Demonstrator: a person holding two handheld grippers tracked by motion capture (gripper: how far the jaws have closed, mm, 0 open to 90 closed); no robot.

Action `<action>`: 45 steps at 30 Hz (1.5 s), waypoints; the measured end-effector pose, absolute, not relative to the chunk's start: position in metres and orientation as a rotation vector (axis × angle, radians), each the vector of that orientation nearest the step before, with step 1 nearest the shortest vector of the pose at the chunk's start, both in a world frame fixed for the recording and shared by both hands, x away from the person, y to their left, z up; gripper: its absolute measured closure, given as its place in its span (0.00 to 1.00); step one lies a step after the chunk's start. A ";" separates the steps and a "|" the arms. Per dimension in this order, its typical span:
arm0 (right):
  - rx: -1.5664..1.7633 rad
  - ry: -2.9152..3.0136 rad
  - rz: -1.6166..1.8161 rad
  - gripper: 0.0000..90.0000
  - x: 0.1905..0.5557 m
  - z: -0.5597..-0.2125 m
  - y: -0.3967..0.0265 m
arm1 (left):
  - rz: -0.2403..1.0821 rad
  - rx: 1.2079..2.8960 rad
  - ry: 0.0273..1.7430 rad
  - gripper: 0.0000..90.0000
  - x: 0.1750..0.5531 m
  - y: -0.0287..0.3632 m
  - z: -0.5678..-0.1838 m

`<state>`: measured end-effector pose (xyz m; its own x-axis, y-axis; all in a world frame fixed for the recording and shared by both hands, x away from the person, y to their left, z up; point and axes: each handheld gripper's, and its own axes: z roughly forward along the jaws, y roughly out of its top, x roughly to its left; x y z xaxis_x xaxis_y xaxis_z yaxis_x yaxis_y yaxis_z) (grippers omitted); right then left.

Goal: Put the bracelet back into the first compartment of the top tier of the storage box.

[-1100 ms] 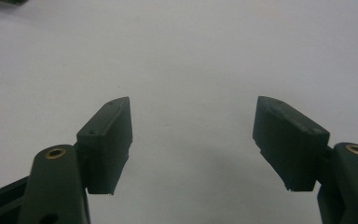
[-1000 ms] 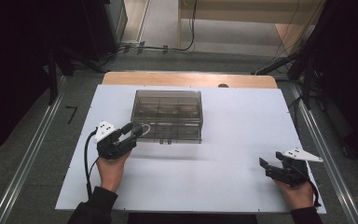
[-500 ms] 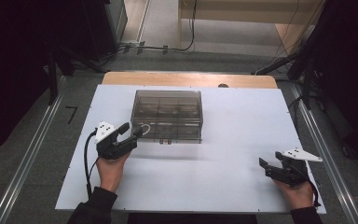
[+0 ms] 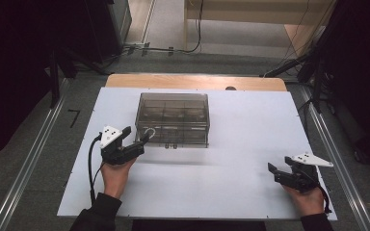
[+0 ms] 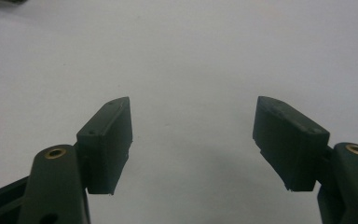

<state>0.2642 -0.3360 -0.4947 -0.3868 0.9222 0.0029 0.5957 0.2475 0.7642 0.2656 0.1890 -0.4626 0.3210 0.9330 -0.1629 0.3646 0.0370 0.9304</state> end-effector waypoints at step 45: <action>1.382 2.074 0.969 0.29 0.264 -0.495 -0.337 | 0.687 1.539 1.292 0.13 0.253 0.196 -0.467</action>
<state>0.2640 -0.3374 -0.4945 -0.3871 0.9220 0.0051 0.5954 0.2457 0.7649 0.2529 0.1963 -0.4674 0.2758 0.9478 -0.1603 0.3970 0.0395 0.9170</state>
